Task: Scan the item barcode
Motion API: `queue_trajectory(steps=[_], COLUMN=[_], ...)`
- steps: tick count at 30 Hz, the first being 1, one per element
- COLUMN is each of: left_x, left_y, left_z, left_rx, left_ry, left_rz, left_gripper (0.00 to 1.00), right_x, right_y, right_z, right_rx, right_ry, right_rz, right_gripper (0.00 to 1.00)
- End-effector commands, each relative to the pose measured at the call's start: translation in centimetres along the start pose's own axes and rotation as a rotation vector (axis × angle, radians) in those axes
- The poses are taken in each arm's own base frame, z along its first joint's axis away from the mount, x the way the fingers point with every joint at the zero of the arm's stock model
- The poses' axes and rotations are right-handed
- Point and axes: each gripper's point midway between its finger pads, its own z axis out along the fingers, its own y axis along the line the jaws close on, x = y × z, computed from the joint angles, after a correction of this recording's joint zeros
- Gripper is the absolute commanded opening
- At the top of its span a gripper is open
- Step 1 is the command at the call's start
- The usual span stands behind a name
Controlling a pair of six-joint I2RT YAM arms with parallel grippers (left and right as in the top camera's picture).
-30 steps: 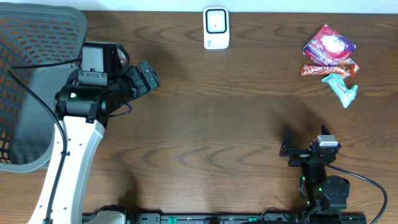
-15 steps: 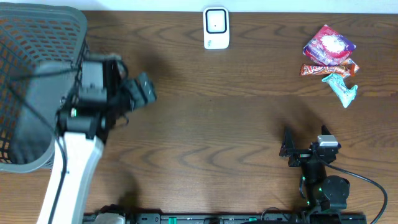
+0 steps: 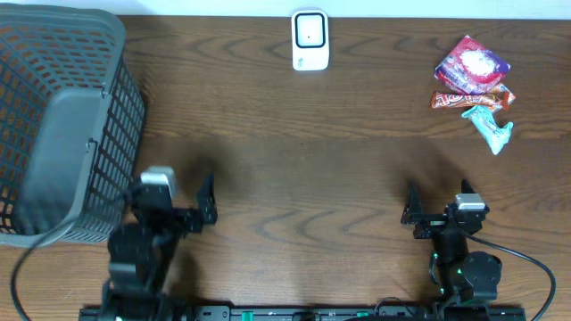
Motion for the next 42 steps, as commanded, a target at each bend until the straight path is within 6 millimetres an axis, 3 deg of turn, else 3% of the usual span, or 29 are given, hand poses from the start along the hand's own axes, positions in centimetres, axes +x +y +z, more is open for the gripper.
queue_trajectory(steps=[1, 6, 11, 19, 24, 26, 42], left_x=[1.0, 1.3, 3.1, 4.5, 4.5, 5.5, 5.5], left_y=[0.4, 0.4, 0.8, 2.9, 5.1, 6.0, 5.5], left_z=[-0.6, -1.0, -0.5, 0.8, 0.6, 0.5, 0.7], left_rx=[-0.012, -0.011, -0.02, -0.094, -0.21, -0.256, -0.225], left_ry=[-0.049, -0.078, -0.069, -0.158, -0.168, -0.133, -0.126], left_rz=[0.13, 0.135, 0.233, 0.183, 0.084, 0.025, 0.069], left_gripper=[0.98, 0.98, 0.98, 0.98, 0.98, 0.98, 0.98], right_x=[0.1, 0.1, 0.1, 0.1, 0.1, 0.1, 0.1], right_y=[-0.6, -0.6, -0.6, -0.6, -0.6, -0.6, -0.6], right_z=[0.0, 0.0, 0.0, 0.0, 0.0, 0.0, 0.0], right_rx=[0.026, 0.026, 0.026, 0.026, 0.026, 0.026, 0.026], right_ry=[-0.001, -0.001, -0.001, -0.001, -0.001, -0.001, -0.001], right_rz=[0.001, 0.001, 0.001, 0.001, 0.001, 0.001, 0.001], right_gripper=[0.99, 0.99, 0.99, 0.99, 0.99, 0.99, 0.99])
